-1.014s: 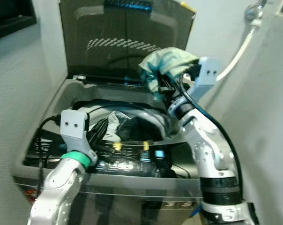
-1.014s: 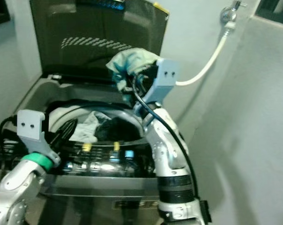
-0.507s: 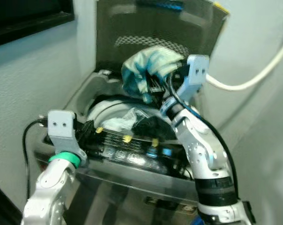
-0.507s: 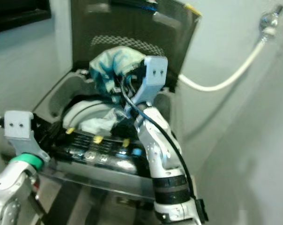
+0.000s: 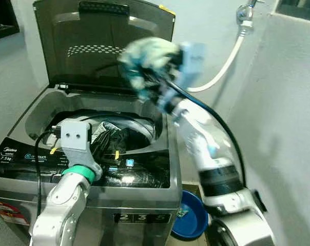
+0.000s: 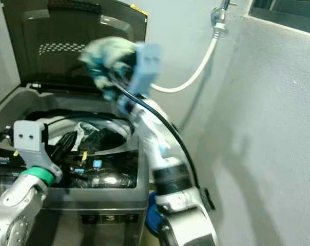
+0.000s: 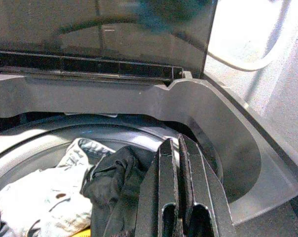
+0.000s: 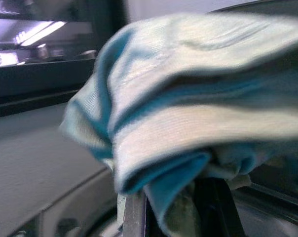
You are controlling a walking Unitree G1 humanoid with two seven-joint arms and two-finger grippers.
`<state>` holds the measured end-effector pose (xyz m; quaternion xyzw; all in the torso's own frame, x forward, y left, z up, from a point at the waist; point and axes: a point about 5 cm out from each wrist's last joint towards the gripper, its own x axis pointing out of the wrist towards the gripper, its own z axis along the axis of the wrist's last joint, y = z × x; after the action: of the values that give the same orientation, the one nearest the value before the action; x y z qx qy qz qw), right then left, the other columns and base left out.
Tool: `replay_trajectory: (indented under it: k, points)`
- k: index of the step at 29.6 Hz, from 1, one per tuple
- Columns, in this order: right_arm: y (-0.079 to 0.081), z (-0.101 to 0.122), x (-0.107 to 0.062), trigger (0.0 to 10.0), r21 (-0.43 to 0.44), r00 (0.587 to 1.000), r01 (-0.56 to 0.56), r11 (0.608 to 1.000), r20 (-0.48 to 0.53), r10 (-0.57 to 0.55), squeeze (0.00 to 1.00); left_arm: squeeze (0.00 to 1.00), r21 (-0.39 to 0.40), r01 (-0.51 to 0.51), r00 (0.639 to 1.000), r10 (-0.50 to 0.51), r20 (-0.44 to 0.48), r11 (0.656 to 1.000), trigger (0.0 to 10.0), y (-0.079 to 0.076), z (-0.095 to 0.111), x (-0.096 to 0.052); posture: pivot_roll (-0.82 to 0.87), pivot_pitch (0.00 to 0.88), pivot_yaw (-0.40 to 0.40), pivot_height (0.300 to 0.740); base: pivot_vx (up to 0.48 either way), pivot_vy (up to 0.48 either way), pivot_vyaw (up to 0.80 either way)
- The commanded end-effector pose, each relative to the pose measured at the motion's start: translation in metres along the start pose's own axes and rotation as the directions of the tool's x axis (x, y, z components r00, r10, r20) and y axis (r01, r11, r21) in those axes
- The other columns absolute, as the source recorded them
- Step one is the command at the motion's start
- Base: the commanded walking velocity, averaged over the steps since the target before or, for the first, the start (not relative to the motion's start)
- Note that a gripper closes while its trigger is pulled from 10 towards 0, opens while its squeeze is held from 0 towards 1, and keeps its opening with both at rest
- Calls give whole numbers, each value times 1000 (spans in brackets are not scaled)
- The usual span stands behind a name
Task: Clothes washing
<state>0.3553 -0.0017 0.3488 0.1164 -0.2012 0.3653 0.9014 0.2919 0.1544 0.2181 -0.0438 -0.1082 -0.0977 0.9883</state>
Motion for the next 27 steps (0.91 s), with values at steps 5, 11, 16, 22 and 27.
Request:
replay_trajectory:
  k: [5,11,16,22,27]
  points:
    - [26,64,38,10000,127,971,-130,983,217,100,0,0,62,-3,999,6,-45,998,10000,1,-7,-1,36,19,-45,740,0,0,0]
    - [38,-4,37,10000,-154,958,-266,952,-151,243,0,0,158,-13,994,30,-103,987,10000,12,-10,-7,46,32,-50,740,0,0,0]
    - [25,-70,15,10000,-297,866,-354,887,-463,191,0,0,262,7,989,32,-145,965,10000,23,-2,-18,59,51,-54,740,0,0,0]
    - [-6,-73,13,10000,-323,889,-126,938,-456,-38,0,0,431,16,984,64,-169,902,10000,35,20,-32,72,54,-54,740,0,0,0]
    - [-16,-71,14,10000,-323,892,-46,945,-439,-106,0,0,456,13,984,70,-165,890,10000,38,29,-33,79,53,-55,740,0,0,0]
